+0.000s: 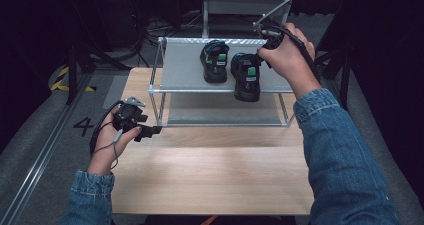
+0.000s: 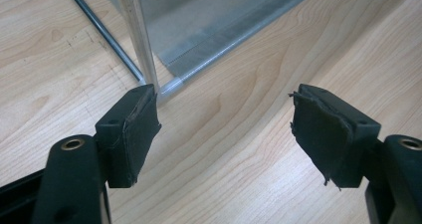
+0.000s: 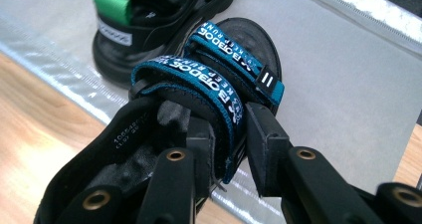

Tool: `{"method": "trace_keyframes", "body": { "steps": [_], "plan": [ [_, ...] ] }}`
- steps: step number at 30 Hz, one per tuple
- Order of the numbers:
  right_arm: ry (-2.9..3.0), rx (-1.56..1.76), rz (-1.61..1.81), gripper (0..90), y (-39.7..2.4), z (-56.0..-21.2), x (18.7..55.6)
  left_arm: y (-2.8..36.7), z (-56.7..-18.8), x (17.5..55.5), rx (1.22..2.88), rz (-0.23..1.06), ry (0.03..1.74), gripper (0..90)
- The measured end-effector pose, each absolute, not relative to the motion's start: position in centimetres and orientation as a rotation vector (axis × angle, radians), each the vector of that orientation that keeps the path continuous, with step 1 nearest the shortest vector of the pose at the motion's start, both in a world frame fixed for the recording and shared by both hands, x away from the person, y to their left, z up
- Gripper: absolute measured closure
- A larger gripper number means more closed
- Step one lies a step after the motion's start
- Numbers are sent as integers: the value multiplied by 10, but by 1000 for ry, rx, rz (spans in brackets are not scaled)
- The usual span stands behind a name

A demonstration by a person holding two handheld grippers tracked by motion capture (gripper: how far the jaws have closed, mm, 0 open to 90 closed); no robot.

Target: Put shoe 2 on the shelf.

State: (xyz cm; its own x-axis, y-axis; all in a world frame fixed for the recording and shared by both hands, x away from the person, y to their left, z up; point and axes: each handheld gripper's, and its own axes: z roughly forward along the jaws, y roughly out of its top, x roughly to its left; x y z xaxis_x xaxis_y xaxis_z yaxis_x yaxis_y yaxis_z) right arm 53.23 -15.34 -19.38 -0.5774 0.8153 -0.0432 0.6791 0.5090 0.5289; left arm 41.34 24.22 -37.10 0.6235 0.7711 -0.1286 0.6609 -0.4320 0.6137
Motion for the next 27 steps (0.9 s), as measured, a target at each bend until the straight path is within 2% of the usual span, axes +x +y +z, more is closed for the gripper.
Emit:
{"method": "trace_keyframes", "body": {
  "steps": [15,19,24,27],
  "plan": [
    [2466,1272,694,723,-140,-210,559,252,-374,408,2199,226,1147,265],
    [2446,1275,747,686,-143,-213,559,253,-374,409,2205,231,1142,265],
    [2406,1239,850,564,-148,-211,550,251,-375,411,2215,218,1136,264],
    [2381,1212,902,543,-151,-204,540,247,-375,412,2220,219,1129,263]
  ]
}}
